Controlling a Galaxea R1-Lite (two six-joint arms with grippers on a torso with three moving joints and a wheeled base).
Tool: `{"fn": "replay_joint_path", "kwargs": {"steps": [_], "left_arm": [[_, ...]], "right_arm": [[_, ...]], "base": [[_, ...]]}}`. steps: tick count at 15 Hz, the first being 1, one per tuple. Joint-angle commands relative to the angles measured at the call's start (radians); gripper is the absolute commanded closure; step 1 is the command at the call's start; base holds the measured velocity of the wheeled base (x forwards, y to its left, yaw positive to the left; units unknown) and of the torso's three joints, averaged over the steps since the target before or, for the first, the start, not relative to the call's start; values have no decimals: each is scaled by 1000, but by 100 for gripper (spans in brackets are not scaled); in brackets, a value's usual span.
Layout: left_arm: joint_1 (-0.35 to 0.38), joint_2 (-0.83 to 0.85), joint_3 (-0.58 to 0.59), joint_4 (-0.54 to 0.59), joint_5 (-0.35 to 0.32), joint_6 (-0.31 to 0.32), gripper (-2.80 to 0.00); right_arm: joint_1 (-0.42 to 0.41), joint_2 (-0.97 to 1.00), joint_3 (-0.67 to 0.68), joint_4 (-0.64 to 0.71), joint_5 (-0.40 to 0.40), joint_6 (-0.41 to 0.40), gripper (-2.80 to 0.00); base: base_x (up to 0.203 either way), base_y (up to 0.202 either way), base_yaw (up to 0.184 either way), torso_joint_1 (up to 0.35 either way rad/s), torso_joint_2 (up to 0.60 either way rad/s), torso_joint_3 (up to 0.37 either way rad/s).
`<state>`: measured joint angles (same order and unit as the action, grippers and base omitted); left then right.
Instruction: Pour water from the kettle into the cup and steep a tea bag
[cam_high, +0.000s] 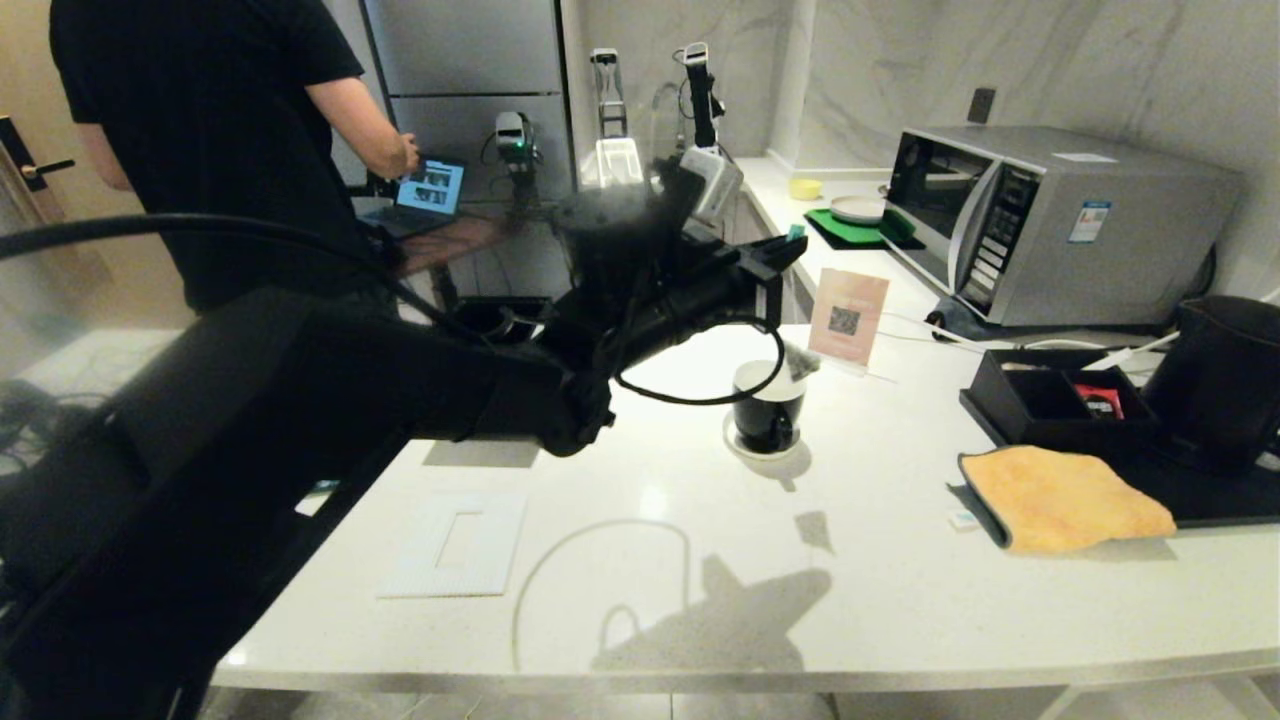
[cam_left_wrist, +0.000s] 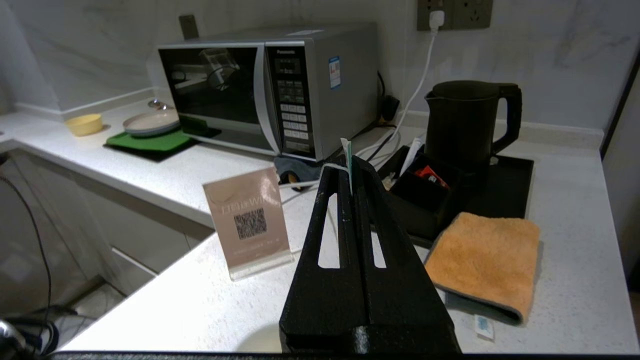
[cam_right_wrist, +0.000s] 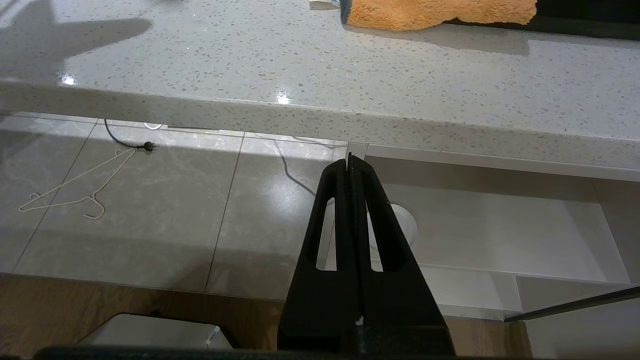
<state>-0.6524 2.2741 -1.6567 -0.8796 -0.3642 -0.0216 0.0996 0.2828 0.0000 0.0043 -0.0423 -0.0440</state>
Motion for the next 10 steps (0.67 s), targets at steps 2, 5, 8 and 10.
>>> {"fn": "replay_joint_path", "kwargs": {"steps": [2, 5, 8, 10], "left_arm": [[12, 88, -173, 105, -40, 8, 0], [13, 144, -264, 171, -53, 25, 0], [17, 183, -298, 181, -76, 31, 0], [17, 200, -299, 175, -76, 31, 0]], "right_arm": [[0, 3, 0, 0, -1, 0, 0], [0, 3, 0, 0, 1, 0, 0], [0, 3, 0, 0, -1, 0, 0], [0, 3, 0, 0, 1, 0, 0]], "base": [[0, 0, 0, 0, 0, 0], [0, 0, 0, 0, 0, 0], [0, 0, 0, 0, 0, 0], [0, 0, 0, 0, 0, 0]]}}
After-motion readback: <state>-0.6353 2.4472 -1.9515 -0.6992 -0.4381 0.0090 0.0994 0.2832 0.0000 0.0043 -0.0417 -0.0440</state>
